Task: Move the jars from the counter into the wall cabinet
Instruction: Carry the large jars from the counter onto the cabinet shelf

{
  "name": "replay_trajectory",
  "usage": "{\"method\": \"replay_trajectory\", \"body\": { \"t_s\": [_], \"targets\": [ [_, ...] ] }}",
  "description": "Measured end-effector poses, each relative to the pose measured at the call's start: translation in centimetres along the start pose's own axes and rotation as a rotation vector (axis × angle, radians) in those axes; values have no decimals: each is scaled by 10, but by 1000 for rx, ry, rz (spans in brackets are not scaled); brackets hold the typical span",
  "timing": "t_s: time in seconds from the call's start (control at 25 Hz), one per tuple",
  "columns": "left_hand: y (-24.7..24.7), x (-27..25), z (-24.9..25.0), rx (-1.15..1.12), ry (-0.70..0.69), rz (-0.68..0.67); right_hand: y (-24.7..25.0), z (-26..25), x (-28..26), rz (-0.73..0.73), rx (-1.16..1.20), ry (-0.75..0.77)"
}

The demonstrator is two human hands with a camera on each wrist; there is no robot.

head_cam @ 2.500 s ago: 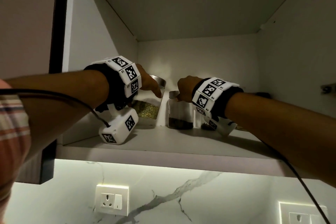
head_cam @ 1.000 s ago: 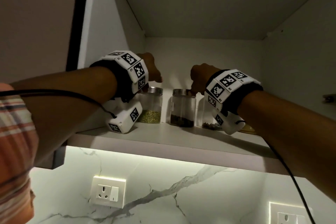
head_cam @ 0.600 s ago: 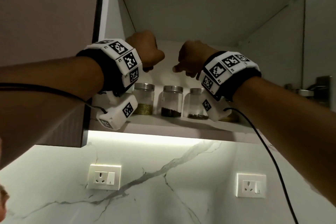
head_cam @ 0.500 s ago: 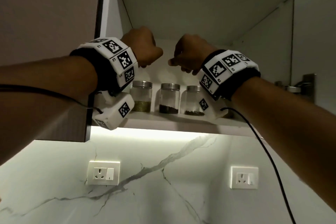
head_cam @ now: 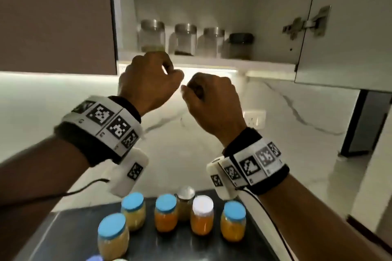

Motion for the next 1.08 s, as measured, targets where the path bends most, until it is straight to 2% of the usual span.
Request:
{"method": "replay_trajectory", "body": {
  "t_s": [0.2, 0.32, 0.52, 0.68, 0.88, 1.08],
  "targets": [
    [-54, -80, -43, 6, 110, -163, -59, 17, -88, -137, 17, -99],
    [-80, -119, -74, -10, 177, -235, -80, 30, -123, -125, 92, -184],
    [-126, -172, -122, -24, 363, -335, -108, 58, -170, -99, 163, -276],
    [-164, -201, -140, -35, 430, -470, -128, 95, -204, -119, 153, -386],
    [-214, -218, -147, -60, 436, -552, -140, 150, -236, -138, 142, -522],
    [-272, -237, -145, -174, 521, -625, -148, 209, -266, -166, 121, -666]
  ]
}}
Point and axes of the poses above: each hand's wrist, its own x-axis towards the middle knuckle, its own y-axis out of the back of the hand, z = x × y, the point moved 5 cm from there along x, towards the middle knuckle, and after that the axes turned 5 degrees about -z, right-handed, at the moved point
